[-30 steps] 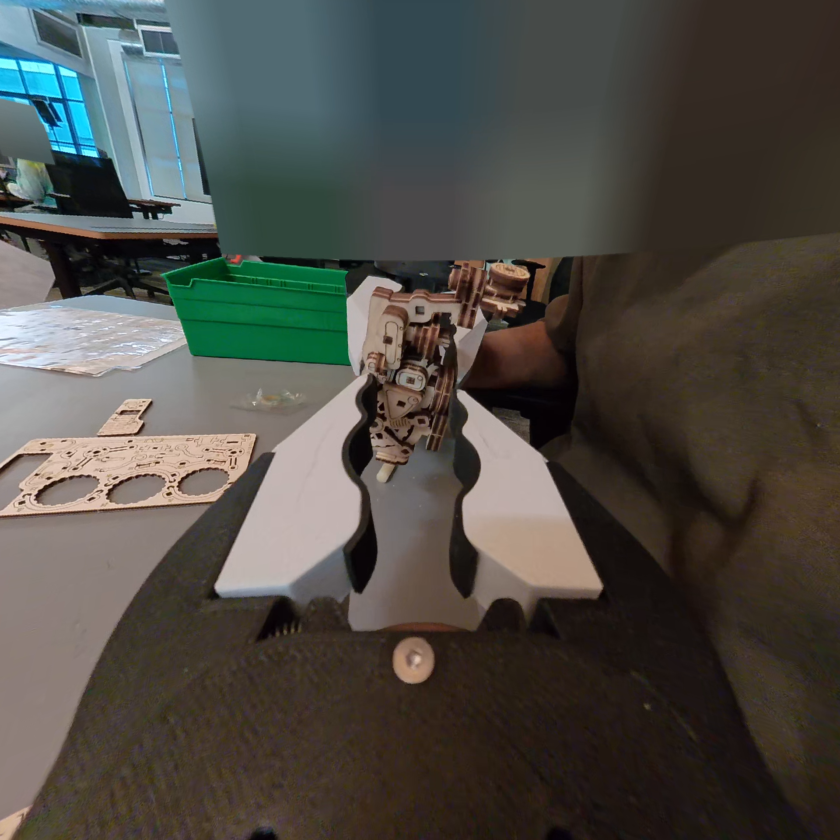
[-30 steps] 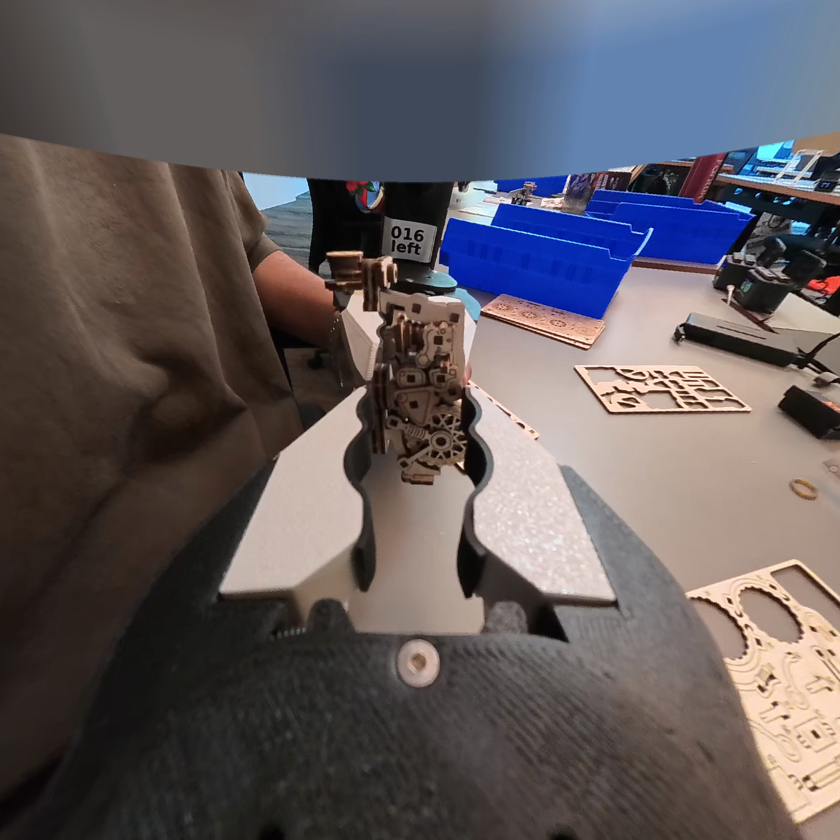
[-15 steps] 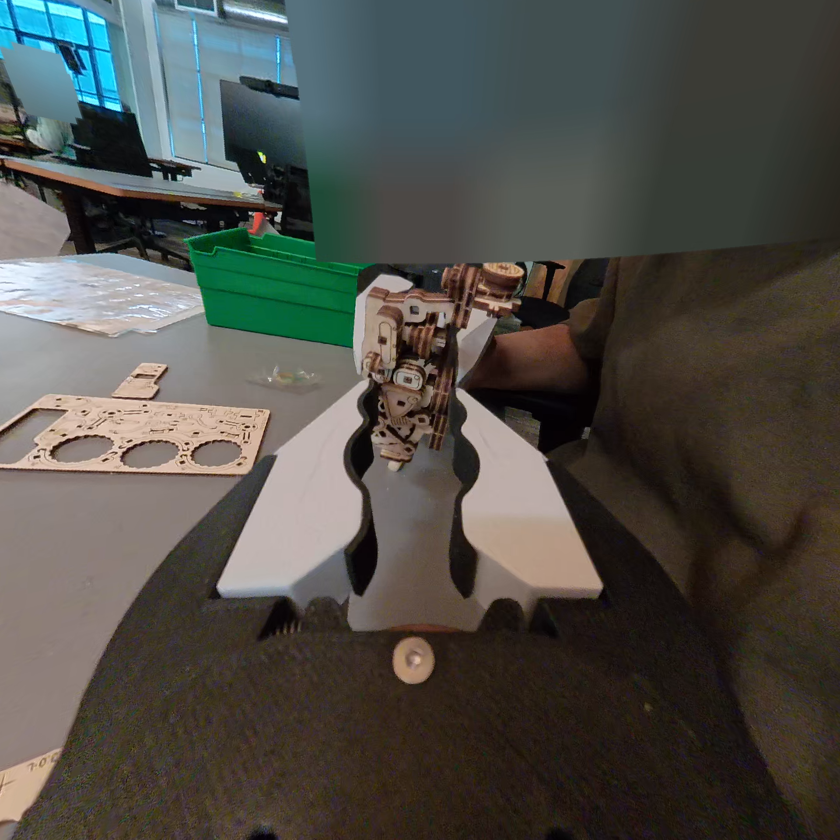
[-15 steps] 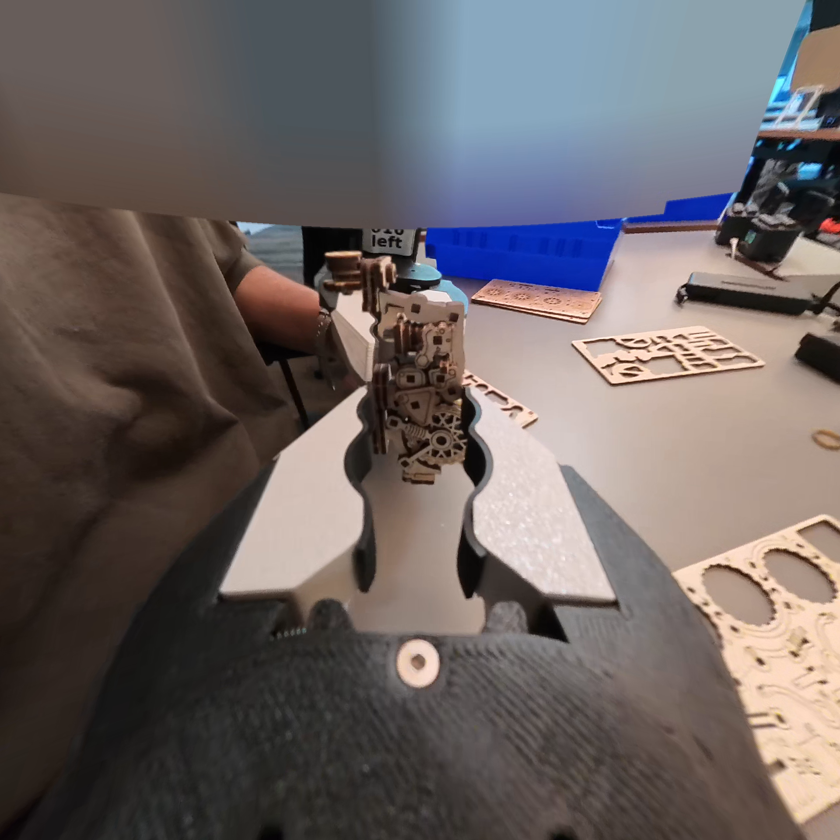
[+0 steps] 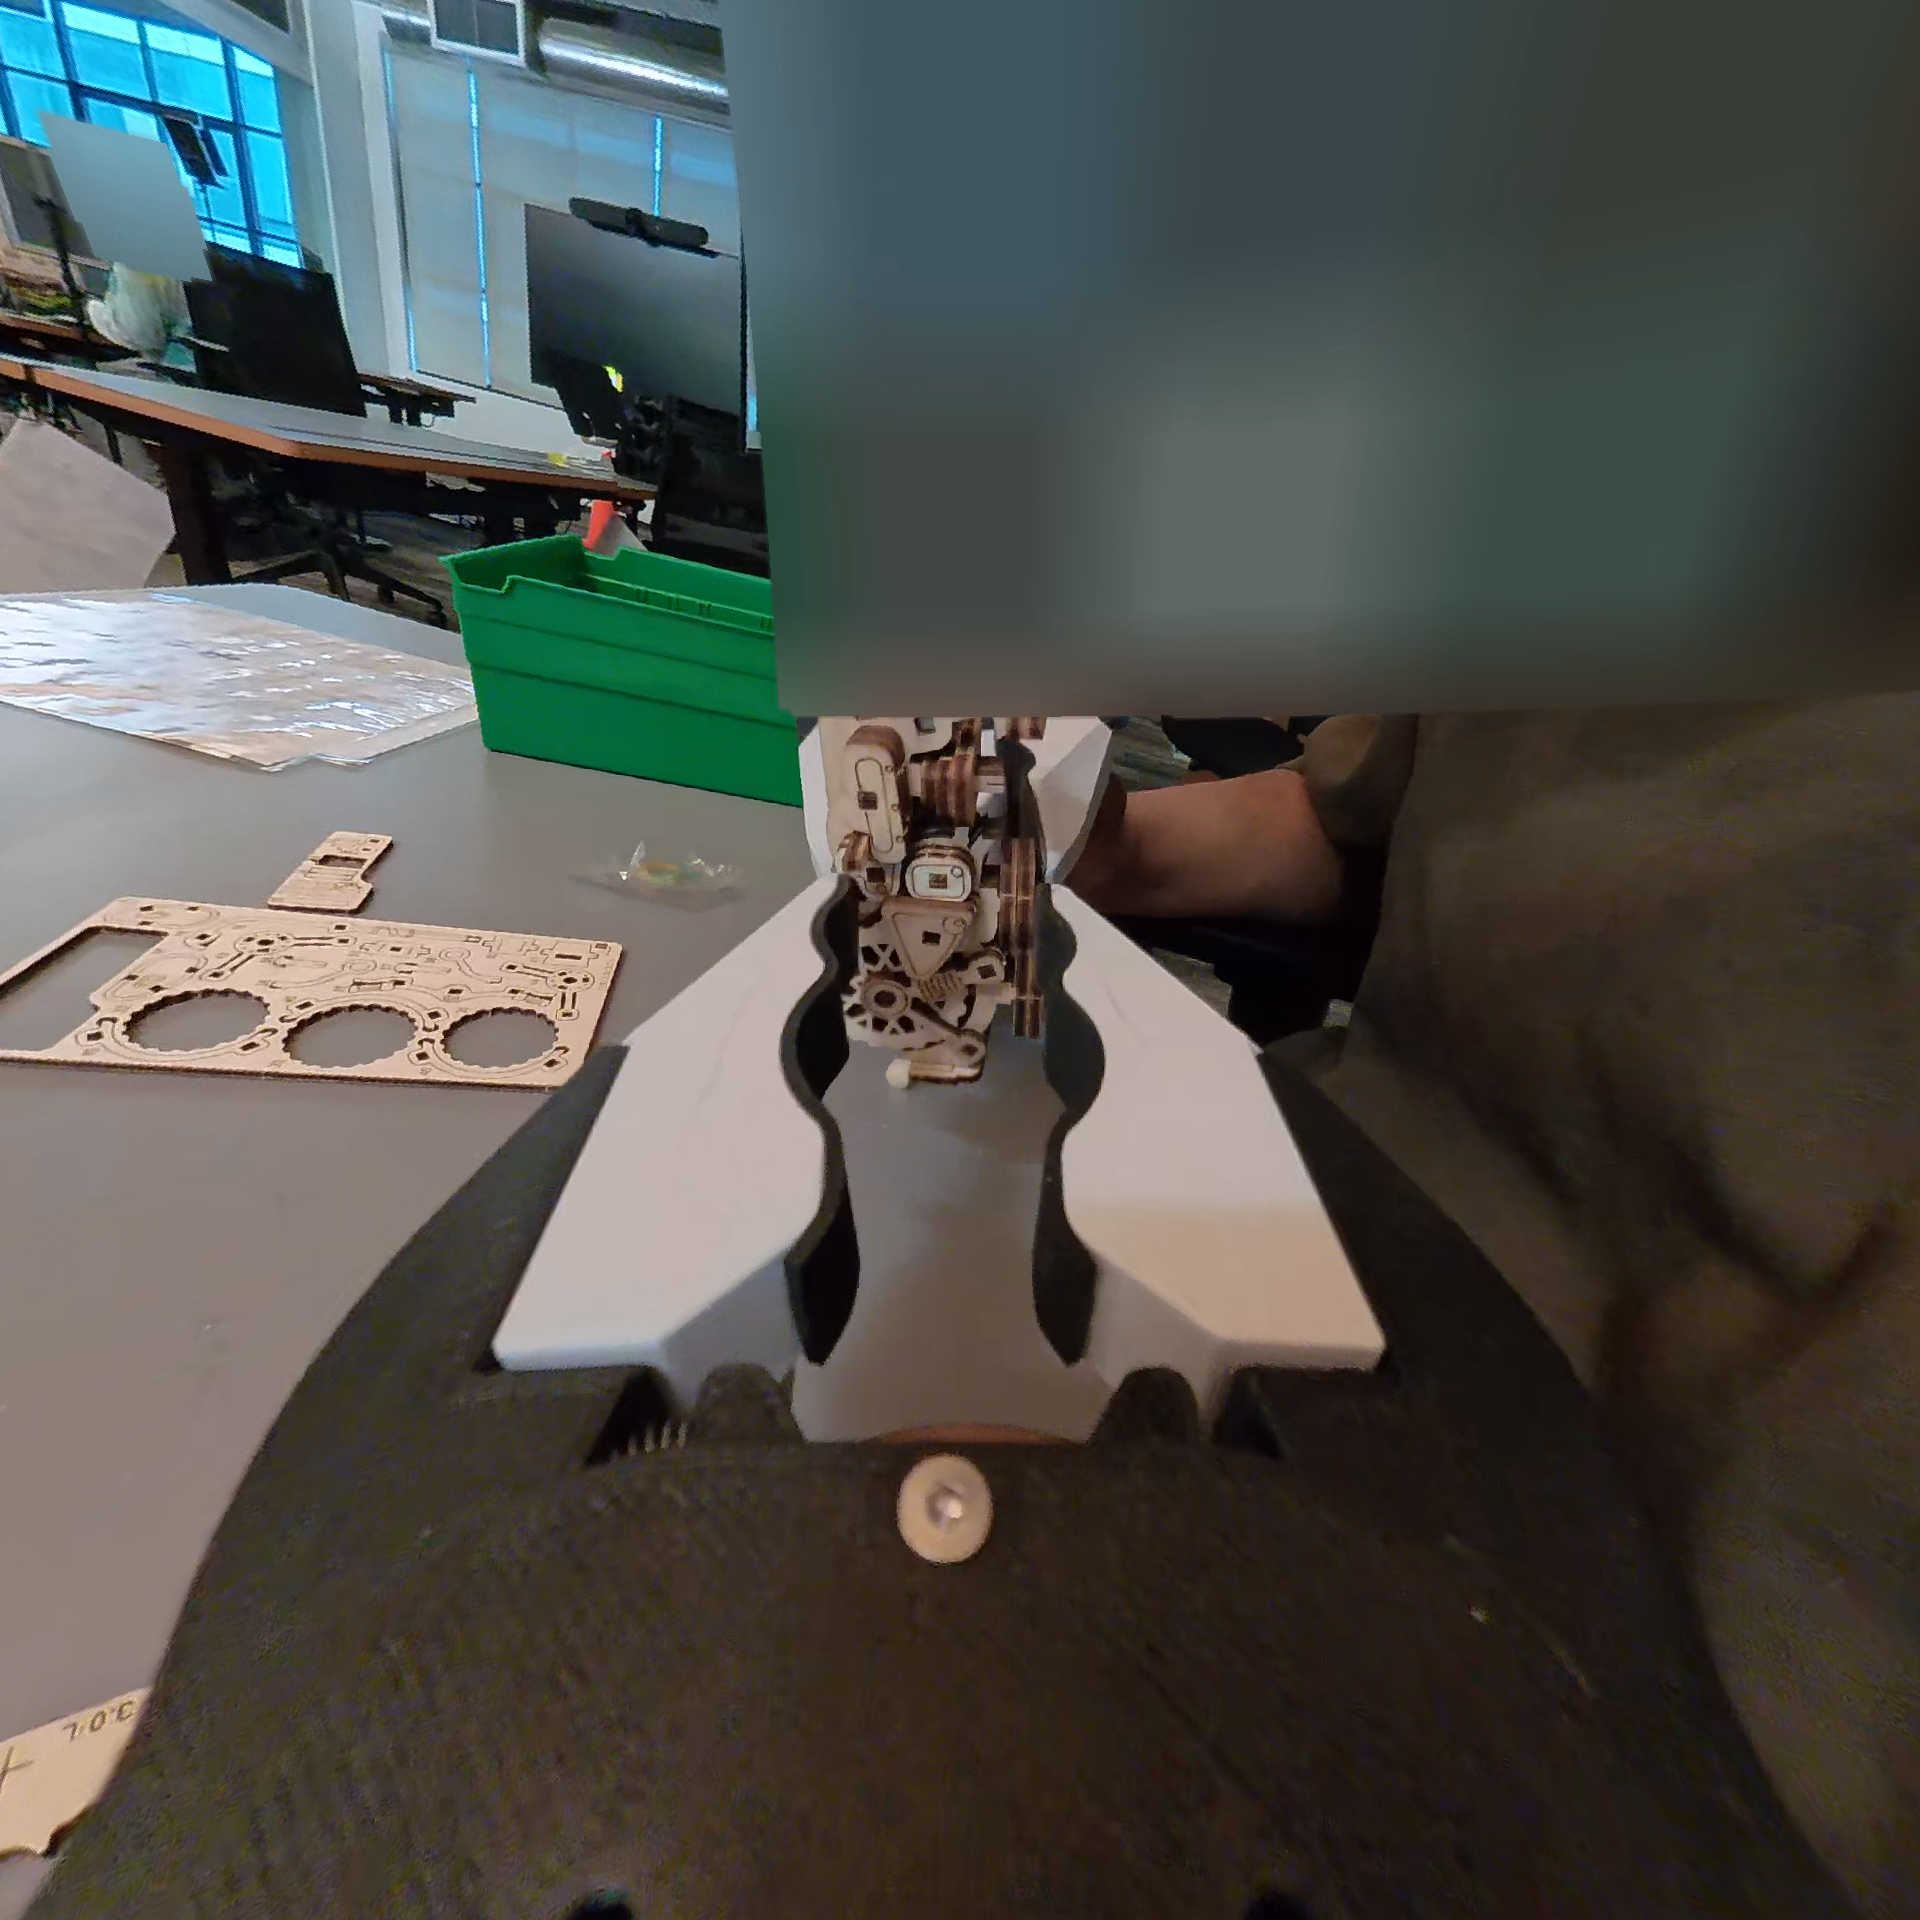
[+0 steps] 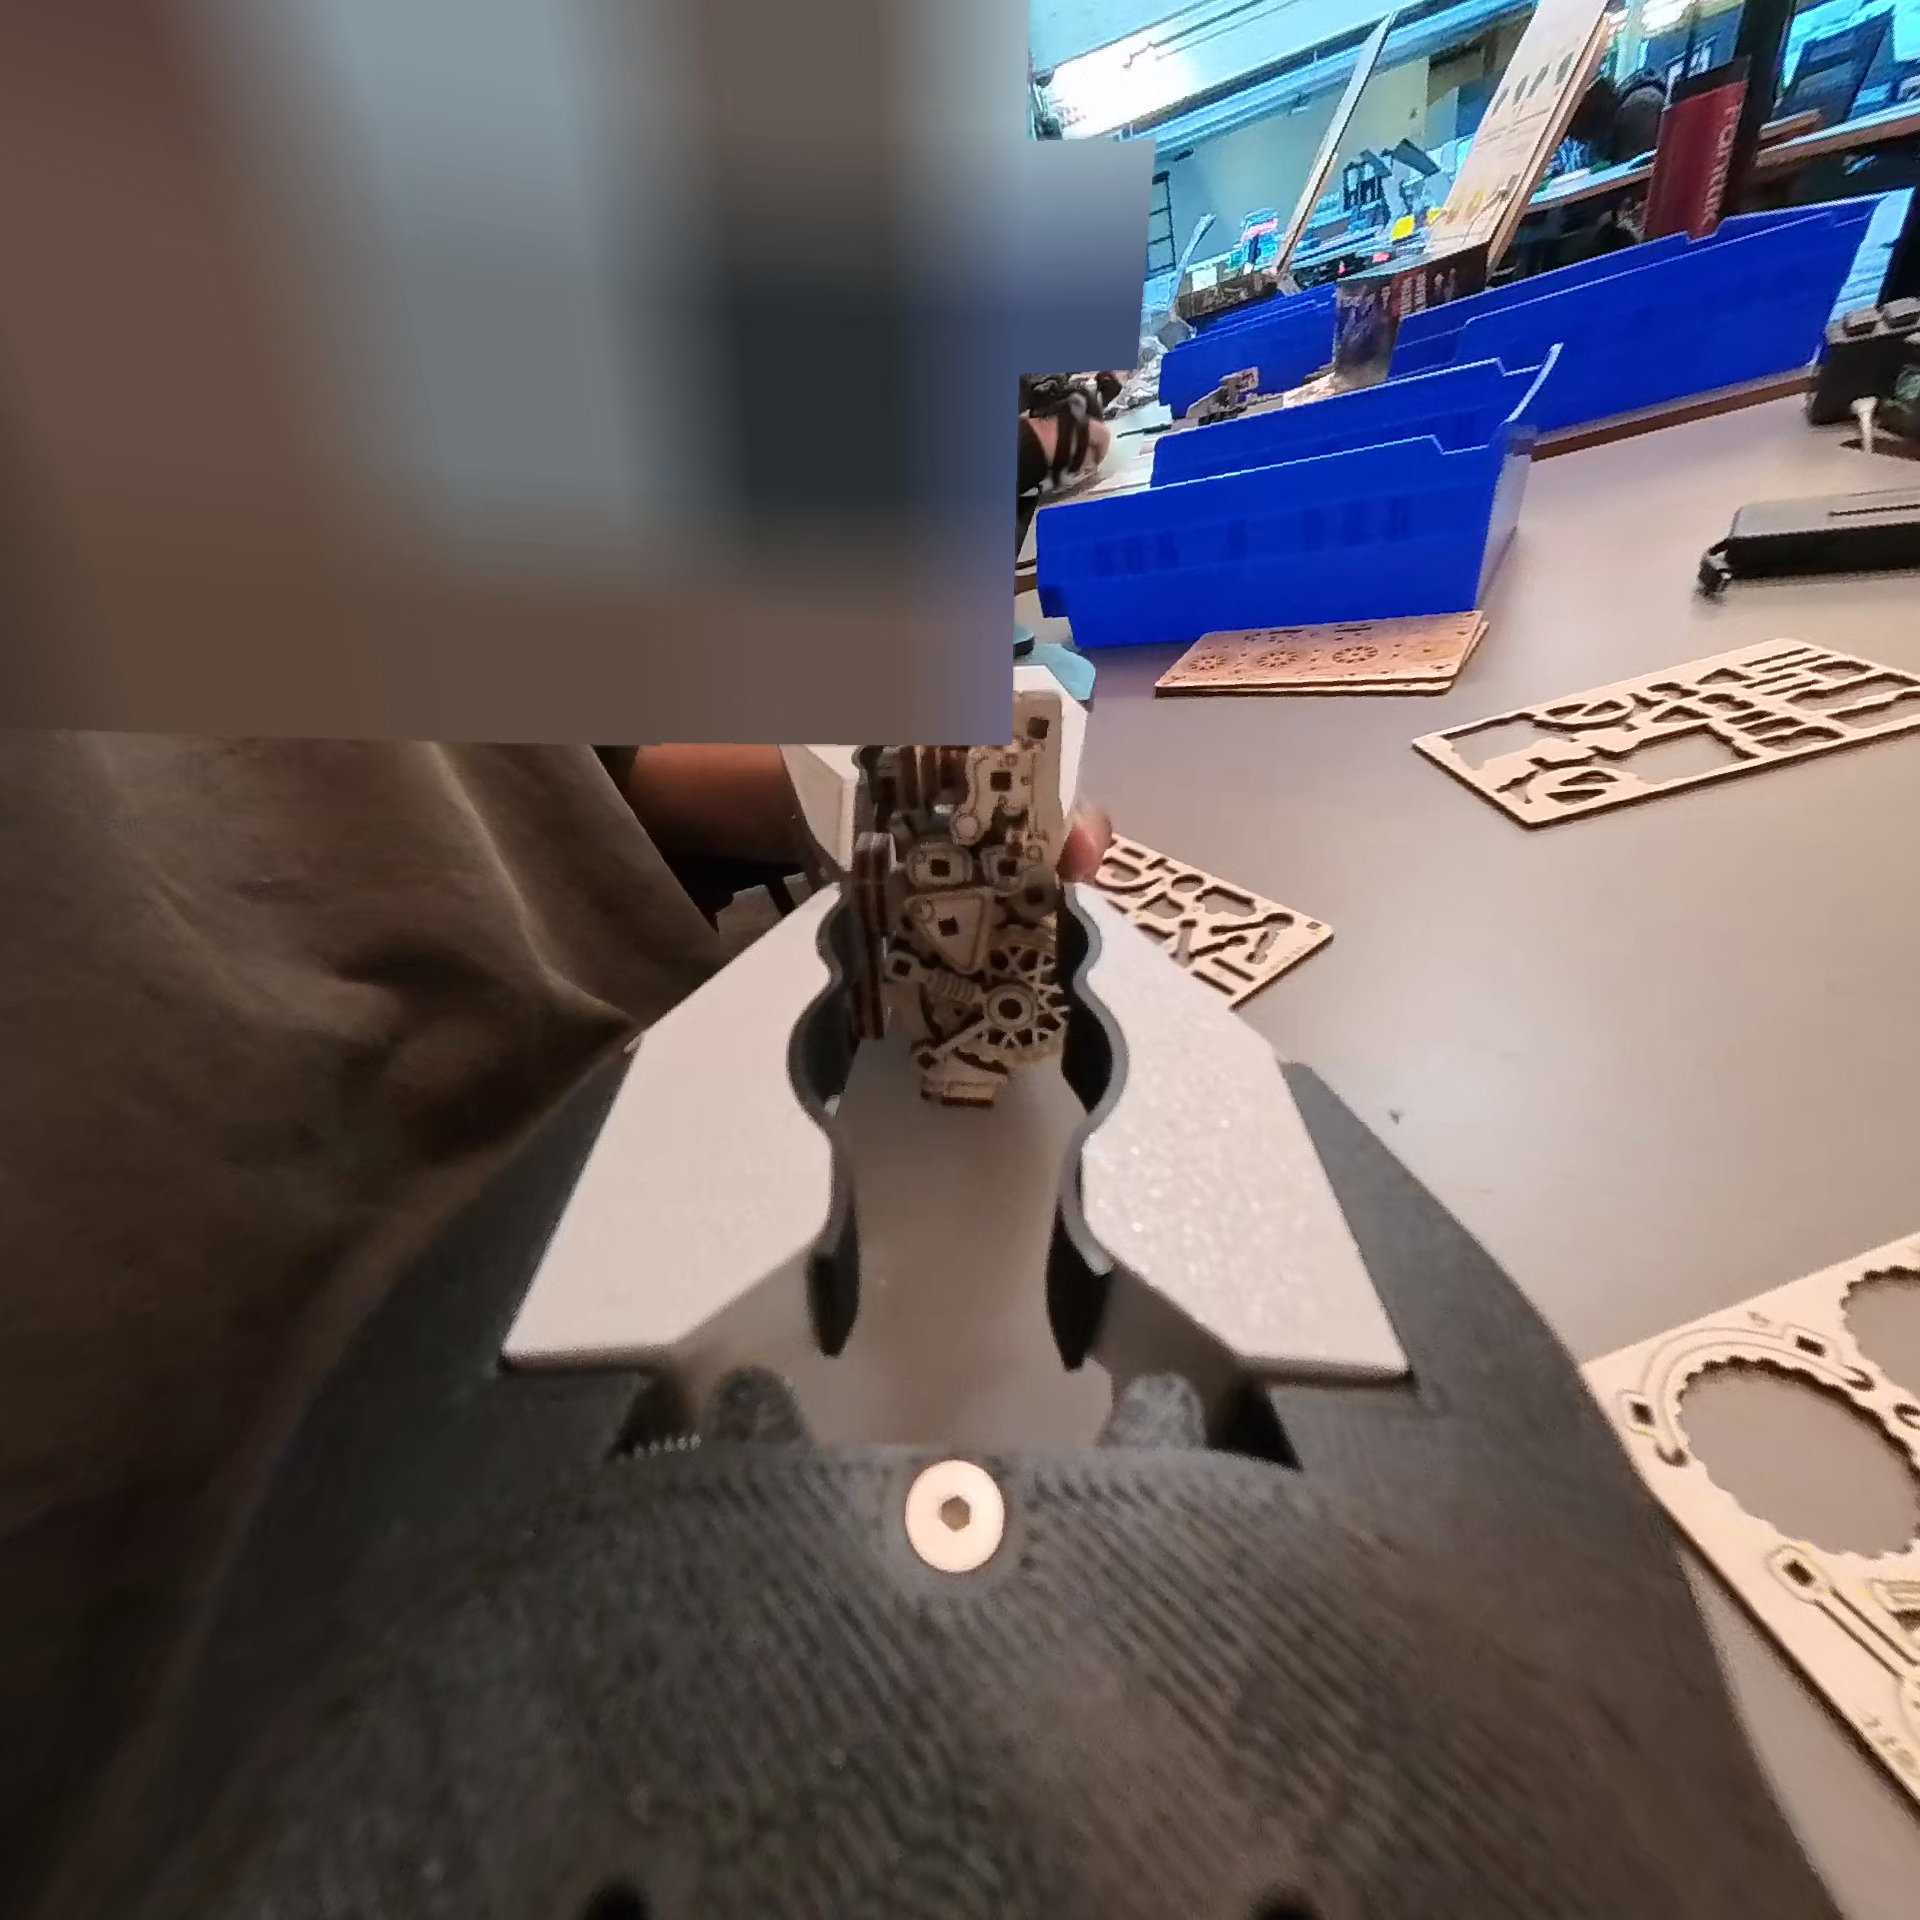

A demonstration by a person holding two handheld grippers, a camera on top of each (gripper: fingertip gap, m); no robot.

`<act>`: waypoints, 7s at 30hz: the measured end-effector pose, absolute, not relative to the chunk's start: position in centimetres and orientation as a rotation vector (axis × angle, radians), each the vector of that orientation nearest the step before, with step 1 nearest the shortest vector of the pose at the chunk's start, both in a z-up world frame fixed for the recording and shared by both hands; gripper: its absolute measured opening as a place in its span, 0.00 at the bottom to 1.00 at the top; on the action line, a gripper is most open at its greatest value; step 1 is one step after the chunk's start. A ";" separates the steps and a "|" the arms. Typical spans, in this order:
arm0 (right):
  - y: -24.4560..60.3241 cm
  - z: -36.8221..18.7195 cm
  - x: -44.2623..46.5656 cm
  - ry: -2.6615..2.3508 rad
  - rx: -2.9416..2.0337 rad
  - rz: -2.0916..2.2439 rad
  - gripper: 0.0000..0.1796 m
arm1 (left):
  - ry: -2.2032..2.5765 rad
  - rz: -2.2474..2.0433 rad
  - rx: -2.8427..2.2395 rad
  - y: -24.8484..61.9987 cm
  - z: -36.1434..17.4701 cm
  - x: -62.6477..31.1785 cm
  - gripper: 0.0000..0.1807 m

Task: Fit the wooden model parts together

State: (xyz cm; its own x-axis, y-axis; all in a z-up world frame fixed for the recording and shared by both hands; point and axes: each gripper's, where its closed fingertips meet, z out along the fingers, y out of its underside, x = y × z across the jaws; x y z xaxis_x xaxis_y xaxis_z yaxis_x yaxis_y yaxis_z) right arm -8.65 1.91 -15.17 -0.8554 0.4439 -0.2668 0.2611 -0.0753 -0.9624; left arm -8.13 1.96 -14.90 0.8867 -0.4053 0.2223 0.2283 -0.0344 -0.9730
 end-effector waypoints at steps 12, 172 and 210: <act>1.7 -15.6 -8.7 -2.071 -0.854 2.159 0.20 | 0.114 -0.603 -1.538 1.8 -15.1 -8.2 0.17; -0.1 -12.3 -2.5 -2.194 -0.593 2.926 0.16 | 0.235 -1.308 -1.486 -1.2 -14.3 -2.3 0.09; 3.8 -14.9 -10.3 -1.839 -1.153 2.501 0.16 | -0.133 -0.790 -1.439 2.2 -14.2 -10.6 0.07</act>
